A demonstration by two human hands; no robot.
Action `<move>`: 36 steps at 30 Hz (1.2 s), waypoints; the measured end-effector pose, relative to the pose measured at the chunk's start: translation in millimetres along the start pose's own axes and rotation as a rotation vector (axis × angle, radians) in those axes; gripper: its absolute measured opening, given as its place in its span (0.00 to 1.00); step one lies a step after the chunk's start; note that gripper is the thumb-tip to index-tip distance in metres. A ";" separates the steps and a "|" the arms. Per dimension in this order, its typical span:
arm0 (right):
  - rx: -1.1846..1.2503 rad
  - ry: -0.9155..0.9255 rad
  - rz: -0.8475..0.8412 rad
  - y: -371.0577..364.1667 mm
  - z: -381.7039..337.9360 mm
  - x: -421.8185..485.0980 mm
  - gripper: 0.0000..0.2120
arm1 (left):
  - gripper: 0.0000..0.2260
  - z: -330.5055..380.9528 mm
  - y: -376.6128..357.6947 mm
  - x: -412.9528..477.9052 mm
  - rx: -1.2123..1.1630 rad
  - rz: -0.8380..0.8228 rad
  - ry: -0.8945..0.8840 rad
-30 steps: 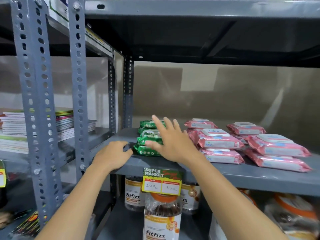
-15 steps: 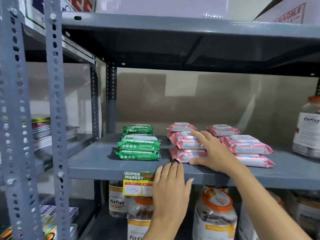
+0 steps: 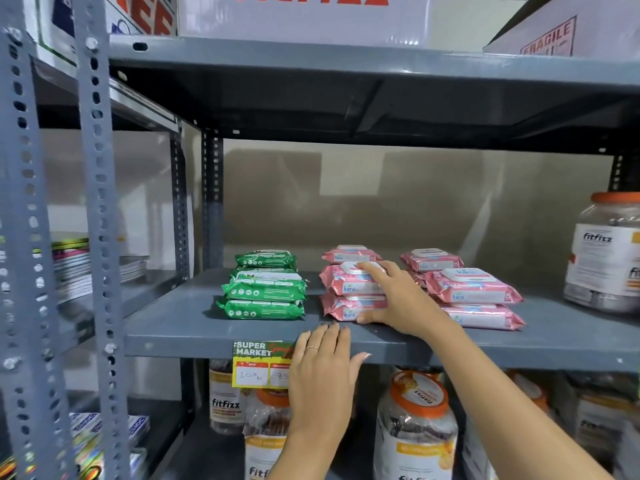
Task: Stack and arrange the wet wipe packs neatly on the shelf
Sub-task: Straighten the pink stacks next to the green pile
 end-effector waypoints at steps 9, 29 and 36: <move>0.008 -0.033 0.423 62.2 35.7 -30.0 0.42 | 0.24 -0.5 -2.6 -0.3 0.009 0.094 -0.016; -0.029 -0.328 0.087 53.7 135.8 -19.1 0.46 | 0.20 -0.3 -5.2 -0.1 0.024 0.118 -0.017; -0.080 -0.329 0.079 51.4 130.9 -18.6 0.45 | 0.24 -1.4 -5.1 -1.0 0.003 0.088 -0.013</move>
Point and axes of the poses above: each hand's wrist, its own x-axis towards the middle knuckle, its own y-axis out of the back of the hand, z = x × y, the point moved 3 cm from there along x, towards the middle knuckle, and after that the axes turned 14 degrees about -y, right-handed, at the moved point
